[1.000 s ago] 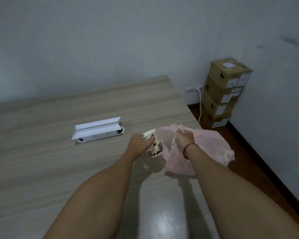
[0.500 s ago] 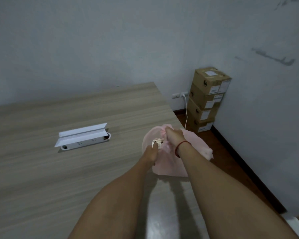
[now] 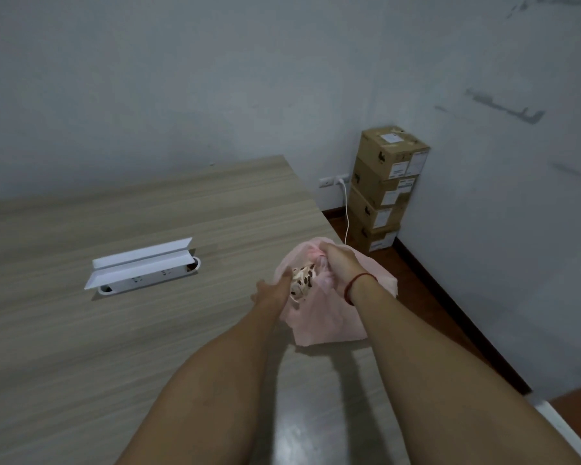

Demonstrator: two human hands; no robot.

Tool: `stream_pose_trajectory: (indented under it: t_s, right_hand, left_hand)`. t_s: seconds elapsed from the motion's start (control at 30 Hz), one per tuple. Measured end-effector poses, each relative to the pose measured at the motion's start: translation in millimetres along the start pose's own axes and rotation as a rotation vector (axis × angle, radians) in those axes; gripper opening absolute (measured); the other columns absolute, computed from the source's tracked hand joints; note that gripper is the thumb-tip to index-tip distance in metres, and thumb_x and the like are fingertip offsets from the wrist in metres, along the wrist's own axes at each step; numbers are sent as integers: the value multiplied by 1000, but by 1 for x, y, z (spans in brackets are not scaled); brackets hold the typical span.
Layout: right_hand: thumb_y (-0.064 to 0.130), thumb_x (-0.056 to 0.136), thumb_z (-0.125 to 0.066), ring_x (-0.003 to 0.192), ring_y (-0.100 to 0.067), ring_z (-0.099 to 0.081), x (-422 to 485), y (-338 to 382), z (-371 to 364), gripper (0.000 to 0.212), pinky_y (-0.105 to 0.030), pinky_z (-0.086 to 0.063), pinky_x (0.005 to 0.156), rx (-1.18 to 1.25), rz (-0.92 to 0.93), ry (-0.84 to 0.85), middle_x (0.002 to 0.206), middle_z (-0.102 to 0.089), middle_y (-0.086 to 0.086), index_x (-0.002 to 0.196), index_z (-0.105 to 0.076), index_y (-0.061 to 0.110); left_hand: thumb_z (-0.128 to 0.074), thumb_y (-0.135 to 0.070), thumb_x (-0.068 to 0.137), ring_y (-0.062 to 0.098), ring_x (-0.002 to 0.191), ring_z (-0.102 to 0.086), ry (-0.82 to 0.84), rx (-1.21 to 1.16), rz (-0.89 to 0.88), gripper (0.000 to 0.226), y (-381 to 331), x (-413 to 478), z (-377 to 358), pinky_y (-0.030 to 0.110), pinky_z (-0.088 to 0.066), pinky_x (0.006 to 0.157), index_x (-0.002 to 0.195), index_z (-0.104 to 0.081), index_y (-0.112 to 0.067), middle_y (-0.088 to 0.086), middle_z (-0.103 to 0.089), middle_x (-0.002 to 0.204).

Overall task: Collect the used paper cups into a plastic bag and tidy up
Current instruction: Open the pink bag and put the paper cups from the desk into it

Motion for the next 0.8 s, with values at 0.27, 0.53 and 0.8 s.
stream_pose_trajectory:
  t_s: [0.27,0.53,0.8]
  right_hand:
    - [28,85,-57,76,-25,-62,-2,21,20,29,-40,-56,84,221,53,-97,80,-64,-10,99,-68,5]
    - [25,80,-68,62,-14,-56,-13,59,28,16,-20,-45,56,6,195,-156,81,-64,-4,87,-67,10]
    - [10,88,-56,111,-35,-62,-22,115,67,31,-39,-51,92,-759,324,-399,121,-64,-19,117,-65,3]
  left_hand:
    - [-62,-22,85,35,89,-70,-15,7,128,42,18,25,7,46,-60,71,119,-60,3,22,-68,114]
    - [-46,2,96,35,74,-63,-78,-203,-15,21,-49,-1,44,33,-48,29,111,-59,8,27,-62,111]
    - [-73,2,75,33,111,-64,-115,282,-268,50,-124,-26,71,39,-54,89,122,-56,9,24,-63,123]
Point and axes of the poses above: each hand's wrist, its own x-axis towards the middle knuckle, its own z-axis out of the back of the hand, y = z × x, the point moved 8 cm from there along x, towards the middle knuckle
